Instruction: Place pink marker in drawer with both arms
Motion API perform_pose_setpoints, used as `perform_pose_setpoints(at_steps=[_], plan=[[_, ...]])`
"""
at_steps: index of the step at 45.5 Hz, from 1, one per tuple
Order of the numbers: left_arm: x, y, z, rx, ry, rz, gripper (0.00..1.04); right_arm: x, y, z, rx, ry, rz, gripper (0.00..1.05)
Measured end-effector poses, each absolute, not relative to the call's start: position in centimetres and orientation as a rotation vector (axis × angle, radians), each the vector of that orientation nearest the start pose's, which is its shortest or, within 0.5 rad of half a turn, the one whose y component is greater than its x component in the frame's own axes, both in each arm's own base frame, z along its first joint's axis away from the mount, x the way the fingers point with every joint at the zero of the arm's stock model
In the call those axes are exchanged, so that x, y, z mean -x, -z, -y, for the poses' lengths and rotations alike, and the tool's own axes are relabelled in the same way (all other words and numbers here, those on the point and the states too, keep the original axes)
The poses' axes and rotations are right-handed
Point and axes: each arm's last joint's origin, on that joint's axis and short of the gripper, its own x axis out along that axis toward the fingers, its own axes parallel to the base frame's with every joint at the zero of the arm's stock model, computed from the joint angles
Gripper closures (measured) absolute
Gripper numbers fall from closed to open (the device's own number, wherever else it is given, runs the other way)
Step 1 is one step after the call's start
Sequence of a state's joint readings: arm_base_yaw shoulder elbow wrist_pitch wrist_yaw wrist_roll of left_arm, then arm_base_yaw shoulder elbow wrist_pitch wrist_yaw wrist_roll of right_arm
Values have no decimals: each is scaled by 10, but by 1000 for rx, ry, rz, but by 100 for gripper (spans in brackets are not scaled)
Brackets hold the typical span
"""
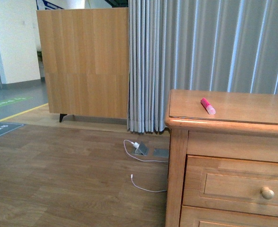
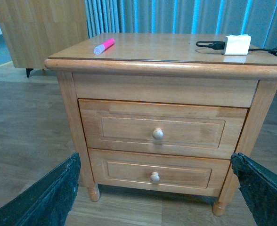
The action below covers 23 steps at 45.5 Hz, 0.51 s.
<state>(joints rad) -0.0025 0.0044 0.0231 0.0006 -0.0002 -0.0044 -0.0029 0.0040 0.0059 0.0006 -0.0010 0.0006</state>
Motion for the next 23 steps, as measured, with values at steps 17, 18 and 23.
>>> perform_pose_setpoints(at_steps=[17, 18, 23], plan=[[-97, -171, 0, 4, 2, 19, 6, -98, -165, 0, -1, 2, 2, 8], [-97, -171, 0, 4, 2, 19, 6, -98, -165, 0, -1, 2, 2, 8], [-97, -171, 0, 4, 2, 19, 6, -98, -165, 0, -1, 2, 2, 8]])
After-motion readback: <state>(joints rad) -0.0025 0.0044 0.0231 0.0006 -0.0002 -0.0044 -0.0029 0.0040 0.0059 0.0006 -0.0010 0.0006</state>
